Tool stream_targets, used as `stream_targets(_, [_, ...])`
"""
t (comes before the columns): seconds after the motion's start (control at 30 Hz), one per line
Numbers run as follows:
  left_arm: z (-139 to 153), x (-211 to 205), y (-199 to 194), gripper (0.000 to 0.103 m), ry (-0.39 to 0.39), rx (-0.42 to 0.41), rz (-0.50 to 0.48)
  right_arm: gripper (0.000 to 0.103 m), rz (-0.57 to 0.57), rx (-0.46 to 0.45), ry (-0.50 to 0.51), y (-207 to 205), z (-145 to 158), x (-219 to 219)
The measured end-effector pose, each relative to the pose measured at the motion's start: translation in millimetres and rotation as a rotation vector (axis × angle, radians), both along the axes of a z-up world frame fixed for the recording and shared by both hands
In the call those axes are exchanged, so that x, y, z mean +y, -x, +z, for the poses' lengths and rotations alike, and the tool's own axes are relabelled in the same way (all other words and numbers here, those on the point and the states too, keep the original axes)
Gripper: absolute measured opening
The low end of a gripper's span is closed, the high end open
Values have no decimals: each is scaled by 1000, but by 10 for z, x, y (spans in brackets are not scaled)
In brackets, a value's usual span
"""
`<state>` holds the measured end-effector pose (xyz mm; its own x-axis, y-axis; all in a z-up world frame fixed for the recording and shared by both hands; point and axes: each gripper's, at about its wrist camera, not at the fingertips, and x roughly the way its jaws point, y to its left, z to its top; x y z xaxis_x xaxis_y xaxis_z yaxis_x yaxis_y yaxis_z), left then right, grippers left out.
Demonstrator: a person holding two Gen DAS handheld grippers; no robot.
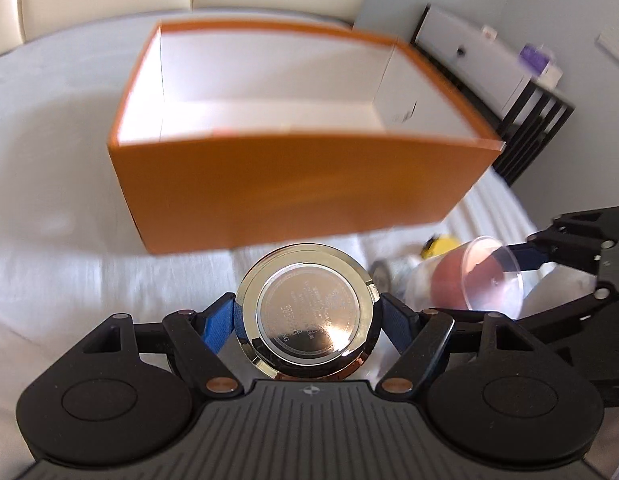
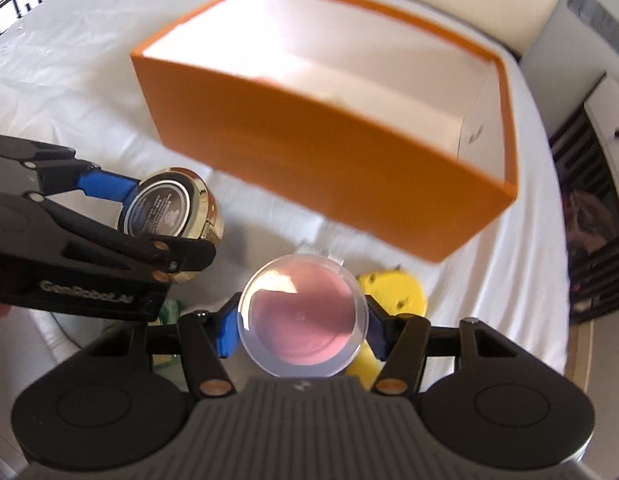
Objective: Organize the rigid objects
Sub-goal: 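Lift the gold jar with the left gripper while the right gripper carries the pink tub toward the box, then lower the gold jar into the box and open the left gripper while the right gripper holds the tub above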
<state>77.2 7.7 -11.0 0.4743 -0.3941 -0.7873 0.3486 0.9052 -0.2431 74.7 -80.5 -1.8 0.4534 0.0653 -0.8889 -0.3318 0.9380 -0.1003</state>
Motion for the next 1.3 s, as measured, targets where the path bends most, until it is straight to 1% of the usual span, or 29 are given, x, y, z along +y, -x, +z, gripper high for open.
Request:
stream_targets(0.2, [384, 151, 11, 87, 87, -81, 31, 60, 35, -104, -11, -39, 399, -8])
stream_targets(0.3, [536, 173, -63, 87, 116, -102, 42, 60, 41, -145, -8, -101, 562, -18])
stream_targets(0.5, [783, 105, -282, 87, 93, -156, 57, 60, 52, -211, -1, -296, 782, -21])
stream_targets(0.6, [863, 89, -449, 87, 98, -163, 55, 60, 46, -224, -13, -427, 830, -68])
stream_targets(0.7, [866, 29, -666, 87, 77, -168, 58, 60, 21, -223, -34, -624, 830, -111])
stream_targets(0.87, [721, -12, -1055, 87, 34, -151, 47, 60, -11, -202, -36, -992, 686, -147])
stream_targets(0.97, [591, 37, -1268, 87, 33, -104, 17, 60, -29, -164, -50, -1208, 550, -169])
stream_targets(1.03, [513, 90, -1379, 87, 46, -72, 12, 60, -45, -141, -78, -1344, 465, -194])
stream_targets(1.1, [460, 130, -1480, 87, 53, -60, 10, 60, -63, -120, -98, -1479, 376, -202])
stream_targets(1.3, [323, 8, -1671, 87, -7, -57, -13, 60, -72, -98, -98, -1824, 177, -212])
